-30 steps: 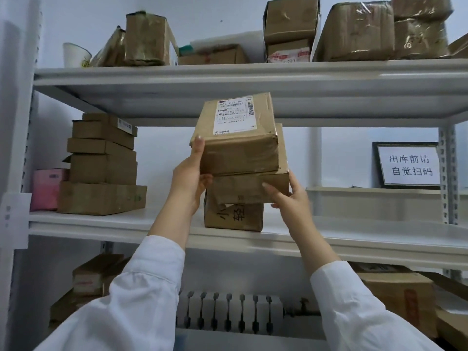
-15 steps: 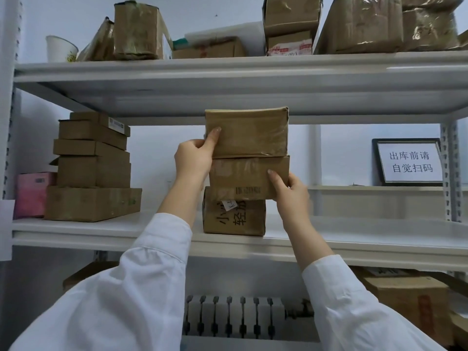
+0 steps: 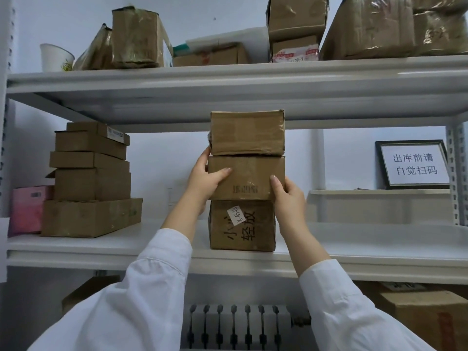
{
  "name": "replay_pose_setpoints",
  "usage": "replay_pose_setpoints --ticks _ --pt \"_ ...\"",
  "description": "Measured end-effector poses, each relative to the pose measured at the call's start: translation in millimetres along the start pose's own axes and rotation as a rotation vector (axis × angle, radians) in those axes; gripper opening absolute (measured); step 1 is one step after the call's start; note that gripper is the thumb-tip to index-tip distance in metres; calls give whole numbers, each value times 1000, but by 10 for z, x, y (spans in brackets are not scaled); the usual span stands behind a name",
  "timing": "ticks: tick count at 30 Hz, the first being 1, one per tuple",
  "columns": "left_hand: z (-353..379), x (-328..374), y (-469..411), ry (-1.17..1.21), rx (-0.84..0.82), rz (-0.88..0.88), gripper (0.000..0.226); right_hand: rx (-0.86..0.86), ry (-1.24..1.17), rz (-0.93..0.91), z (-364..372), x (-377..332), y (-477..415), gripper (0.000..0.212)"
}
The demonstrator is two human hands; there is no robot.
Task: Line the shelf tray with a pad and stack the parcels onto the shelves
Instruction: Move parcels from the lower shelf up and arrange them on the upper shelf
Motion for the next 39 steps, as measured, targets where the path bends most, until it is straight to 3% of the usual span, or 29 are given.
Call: replay_pose_setpoints --ticks 5,10,16,20,23,28,33,39 --pt "3 -106 -86 13 33 4 53 -31 68 40 67 71 -25 35" --pt "29 -343 -118 62 44 -58 38 -55 80 57 54 148 -49 33" --pt "62 -559 -11 202 22 -206 43 -163 -32 176 48 259 -28 46" --pt "111 -679 72 229 45 -358 51 -171 25 233 70 296 -34 48" --pt "95 -675 67 173 77 -353 51 -155 94 200 55 291 -31 53" --pt "48 -632 91 75 104 -304 54 -115 140 158 51 310 -9 84" --pt "2 -607 132 -2 118 -251 58 -121 190 142 76 251 54 61" --pt "10 -559 158 -49 127 -248 58 -127 160 186 132 248 46 63"
Point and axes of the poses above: each hand's wrist, its own y-axis away from the middle knuckle, its own z-axis out of the palm, x = y × z, the point moved 4 cm from there along -y, towards the middle knuckle, and after that the axes turned 2 degrees about z, right-handed, at the moved point
